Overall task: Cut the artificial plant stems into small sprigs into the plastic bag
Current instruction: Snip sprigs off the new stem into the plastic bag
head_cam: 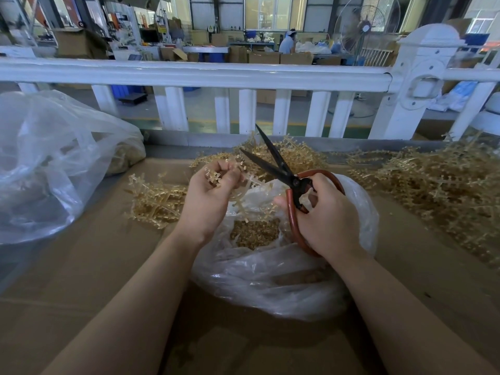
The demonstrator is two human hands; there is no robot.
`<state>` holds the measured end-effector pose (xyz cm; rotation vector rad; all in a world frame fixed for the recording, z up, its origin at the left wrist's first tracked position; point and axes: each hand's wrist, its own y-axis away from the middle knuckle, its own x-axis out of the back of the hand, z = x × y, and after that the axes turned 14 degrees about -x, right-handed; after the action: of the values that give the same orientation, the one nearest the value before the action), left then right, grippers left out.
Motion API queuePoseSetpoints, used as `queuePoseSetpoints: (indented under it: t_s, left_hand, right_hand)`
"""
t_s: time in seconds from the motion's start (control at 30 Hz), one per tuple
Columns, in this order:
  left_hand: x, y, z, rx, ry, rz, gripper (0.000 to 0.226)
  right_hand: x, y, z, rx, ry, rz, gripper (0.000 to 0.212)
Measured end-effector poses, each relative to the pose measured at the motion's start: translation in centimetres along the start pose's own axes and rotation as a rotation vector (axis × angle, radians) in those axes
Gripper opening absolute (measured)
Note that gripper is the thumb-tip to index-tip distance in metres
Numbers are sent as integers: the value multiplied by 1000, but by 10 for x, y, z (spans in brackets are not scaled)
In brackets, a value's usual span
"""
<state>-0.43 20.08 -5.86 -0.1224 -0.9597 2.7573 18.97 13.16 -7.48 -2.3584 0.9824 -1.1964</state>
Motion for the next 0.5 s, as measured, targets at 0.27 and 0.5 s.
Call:
queuePoseSetpoints:
  t_s: [0.27,0.5]
  left_hand:
    - [-8,2,5,-20,-76,-58,11]
    - [-10,3,5,49,-60,-101,7]
  right_hand:
    - [-4,-2,3,57,96,-117,51]
    - [-3,-2,3,45,76,-172,61]
